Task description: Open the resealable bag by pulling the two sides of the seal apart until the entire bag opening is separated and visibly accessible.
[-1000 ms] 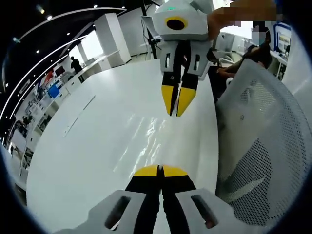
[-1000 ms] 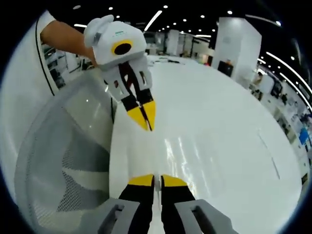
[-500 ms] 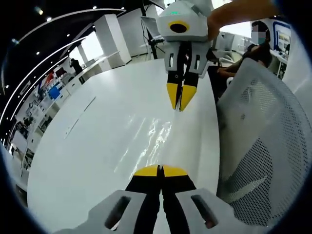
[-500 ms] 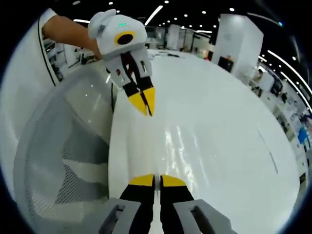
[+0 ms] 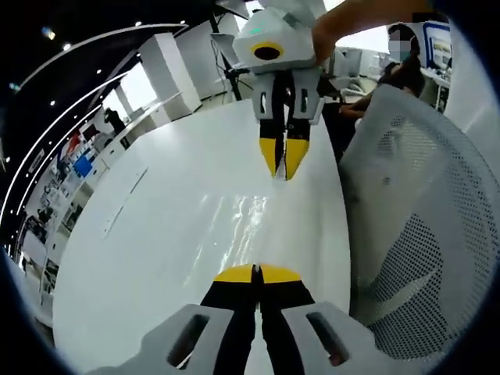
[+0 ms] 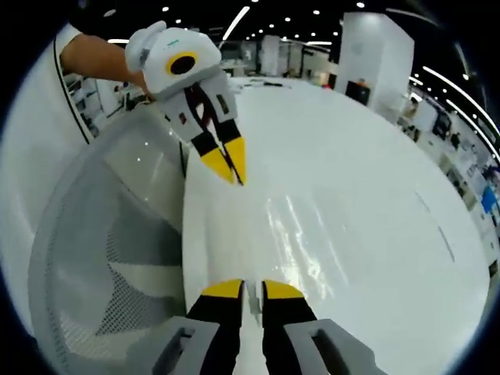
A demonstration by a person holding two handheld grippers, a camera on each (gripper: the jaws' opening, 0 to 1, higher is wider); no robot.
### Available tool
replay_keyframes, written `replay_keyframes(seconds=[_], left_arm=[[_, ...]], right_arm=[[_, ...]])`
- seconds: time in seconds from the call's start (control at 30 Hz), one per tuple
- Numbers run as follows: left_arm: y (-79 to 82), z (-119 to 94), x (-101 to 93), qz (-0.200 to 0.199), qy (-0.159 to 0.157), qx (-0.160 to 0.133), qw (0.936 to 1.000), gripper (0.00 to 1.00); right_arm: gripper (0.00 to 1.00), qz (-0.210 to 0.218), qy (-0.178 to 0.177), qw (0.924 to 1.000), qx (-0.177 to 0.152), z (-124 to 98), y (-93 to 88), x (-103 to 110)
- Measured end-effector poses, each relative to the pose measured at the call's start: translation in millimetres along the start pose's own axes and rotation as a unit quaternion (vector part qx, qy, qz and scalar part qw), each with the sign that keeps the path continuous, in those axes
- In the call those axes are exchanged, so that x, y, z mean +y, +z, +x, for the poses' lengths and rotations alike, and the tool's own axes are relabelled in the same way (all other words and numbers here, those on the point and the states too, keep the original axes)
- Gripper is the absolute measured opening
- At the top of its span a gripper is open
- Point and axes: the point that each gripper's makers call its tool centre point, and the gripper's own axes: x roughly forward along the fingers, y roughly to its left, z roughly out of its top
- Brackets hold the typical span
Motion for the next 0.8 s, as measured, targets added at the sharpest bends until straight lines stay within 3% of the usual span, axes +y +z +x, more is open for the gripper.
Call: replay_keyframes(seconds=[0.4, 0.43, 0.47, 0.5, 0.53, 0.57, 0.63, 0.67, 0.8], left_arm=[[-1.7, -1, 1.8, -0.001, 0.003, -0.001, 1.0000, 0.00], [1.4, -1, -1.2, 0.001, -0.002, -0.006, 1.0000, 0.00], [4.3, 1, -3.0, 0.006, -0.001, -0.005, 1.0000, 0.00], [2.5, 3, -4.7, 0.004, -0.006, 0.002, 1.0000, 0.00], [2.4, 2, -7.4, 0.019, -0.006, -0.008, 0.9998, 0.00], [5.0, 3, -8.9, 0.056, -0.003, -0.022, 0.9982, 0.00], [3.8, 5, -10.5, 0.056, -0.003, -0.018, 0.9982, 0.00], [3.2, 5, -10.5, 0.063, -0.004, -0.017, 0.9979, 0.00], [2.0, 6, -9.0, 0.069, -0.003, -0.015, 0.9975, 0.00]], right_arm=[[0.06, 0.008, -0.008, 0.9998, 0.015, -8, -20.3, -1], [0.06, 0.022, -0.005, 0.9997, 0.003, -8, -17.3, 0], [0.06, 0.013, -0.010, 0.9998, 0.011, -8, -20.0, 1], [0.06, 0.032, -0.002, 0.9994, 0.017, -6, -22.3, 4], [0.06, 0.020, -0.007, 0.9995, 0.021, -6, -23.1, 5], [0.06, 0.043, 0.010, 0.9990, 0.010, -5, -18.1, 10], [0.06, 0.048, 0.015, 0.9987, -0.004, -5, -7.7, 10], [0.06, 0.050, 0.018, 0.9984, -0.020, -6, 5.9, 11], [0.05, 0.048, 0.015, 0.9982, -0.033, -7, 17.4, 6]])
